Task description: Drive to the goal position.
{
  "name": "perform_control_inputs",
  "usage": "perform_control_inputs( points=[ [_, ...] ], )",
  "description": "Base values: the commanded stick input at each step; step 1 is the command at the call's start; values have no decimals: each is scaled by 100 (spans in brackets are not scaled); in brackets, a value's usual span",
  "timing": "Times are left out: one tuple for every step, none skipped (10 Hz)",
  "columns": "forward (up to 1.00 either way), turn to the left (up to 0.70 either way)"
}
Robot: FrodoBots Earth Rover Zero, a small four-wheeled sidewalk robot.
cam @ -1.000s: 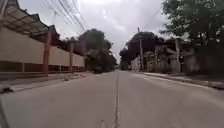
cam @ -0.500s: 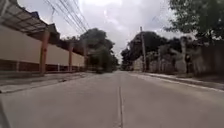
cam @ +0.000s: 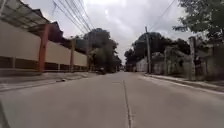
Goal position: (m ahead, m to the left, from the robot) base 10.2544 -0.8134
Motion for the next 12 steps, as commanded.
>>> perform_control_inputs(
  points=[
    [100, 0],
    [100, 0],
    [100, 0],
    [100, 0],
    [100, 0],
    [100, 0],
    [100, 0],
    [100, 0],
    [100, 0],
    [100, 0],
    [100, 0],
    [100, 0]
  ],
)
